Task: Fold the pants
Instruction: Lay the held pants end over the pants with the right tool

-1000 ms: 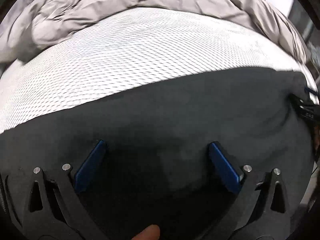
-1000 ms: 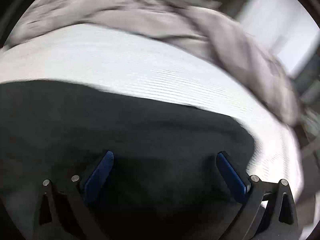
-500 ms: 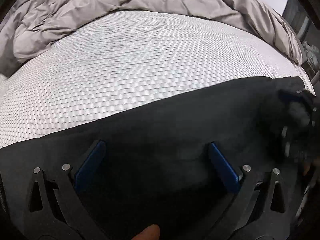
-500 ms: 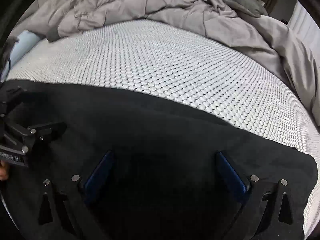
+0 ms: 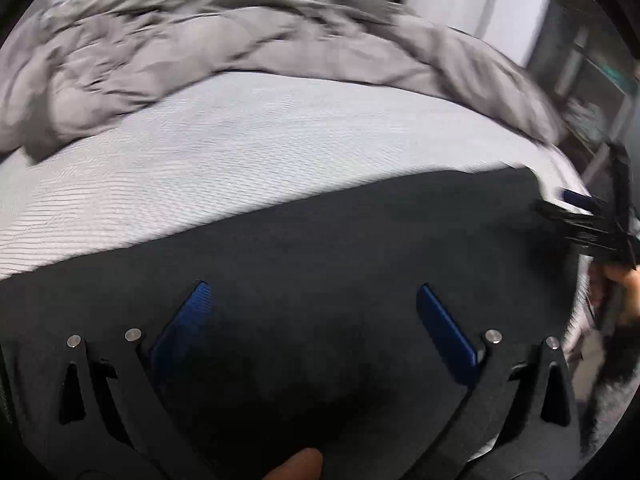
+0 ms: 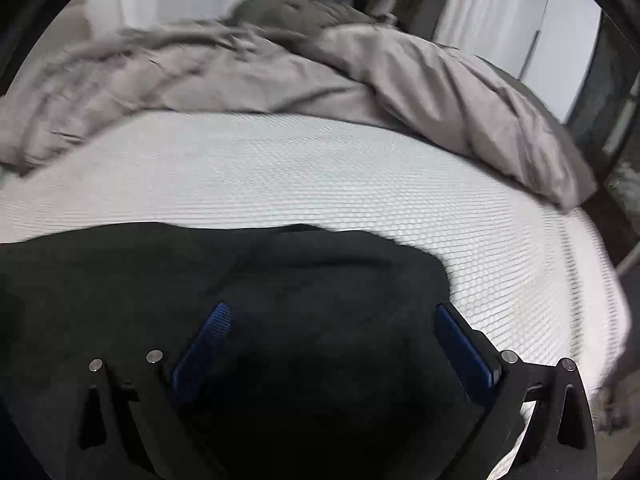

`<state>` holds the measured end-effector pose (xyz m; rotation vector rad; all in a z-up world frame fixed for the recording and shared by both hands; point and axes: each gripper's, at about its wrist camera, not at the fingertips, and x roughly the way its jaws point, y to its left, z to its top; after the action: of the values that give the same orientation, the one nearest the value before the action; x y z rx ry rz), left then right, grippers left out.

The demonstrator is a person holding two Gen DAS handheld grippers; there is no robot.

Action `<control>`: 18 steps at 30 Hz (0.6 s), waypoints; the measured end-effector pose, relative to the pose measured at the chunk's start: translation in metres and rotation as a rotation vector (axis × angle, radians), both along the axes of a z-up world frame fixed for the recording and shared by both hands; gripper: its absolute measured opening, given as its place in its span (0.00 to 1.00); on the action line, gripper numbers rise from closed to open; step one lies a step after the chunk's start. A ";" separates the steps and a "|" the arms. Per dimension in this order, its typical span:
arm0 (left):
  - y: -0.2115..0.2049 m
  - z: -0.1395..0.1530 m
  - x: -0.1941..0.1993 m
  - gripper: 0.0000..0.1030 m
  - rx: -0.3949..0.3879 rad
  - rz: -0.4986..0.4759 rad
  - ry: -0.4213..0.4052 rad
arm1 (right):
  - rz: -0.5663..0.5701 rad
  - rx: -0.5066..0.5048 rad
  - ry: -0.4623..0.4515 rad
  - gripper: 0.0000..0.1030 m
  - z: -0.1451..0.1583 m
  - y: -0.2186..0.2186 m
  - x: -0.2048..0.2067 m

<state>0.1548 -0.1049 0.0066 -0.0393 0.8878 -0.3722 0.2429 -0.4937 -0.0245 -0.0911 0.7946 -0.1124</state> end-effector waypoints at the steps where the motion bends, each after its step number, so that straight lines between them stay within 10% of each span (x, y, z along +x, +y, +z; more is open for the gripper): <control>1: -0.014 -0.004 -0.004 0.99 0.000 -0.045 0.021 | 0.054 0.038 0.009 1.00 0.000 0.014 -0.005; 5: -0.067 -0.046 -0.006 1.00 0.145 -0.148 0.113 | 0.335 0.005 0.099 0.99 -0.029 0.090 -0.010; 9: -0.057 -0.047 -0.005 1.00 0.137 -0.144 0.103 | 0.385 -0.203 0.126 0.99 -0.058 0.108 -0.019; 15: -0.036 -0.047 -0.007 1.00 0.139 -0.104 0.094 | 0.006 -0.214 0.131 1.00 -0.047 -0.017 -0.032; 18: -0.037 -0.029 -0.021 0.99 0.140 -0.090 0.046 | -0.070 -0.051 0.104 0.99 -0.035 -0.050 -0.049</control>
<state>0.1340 -0.1421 -0.0222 0.1217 0.9609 -0.3931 0.1936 -0.5437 -0.0596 -0.1179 0.8993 -0.1952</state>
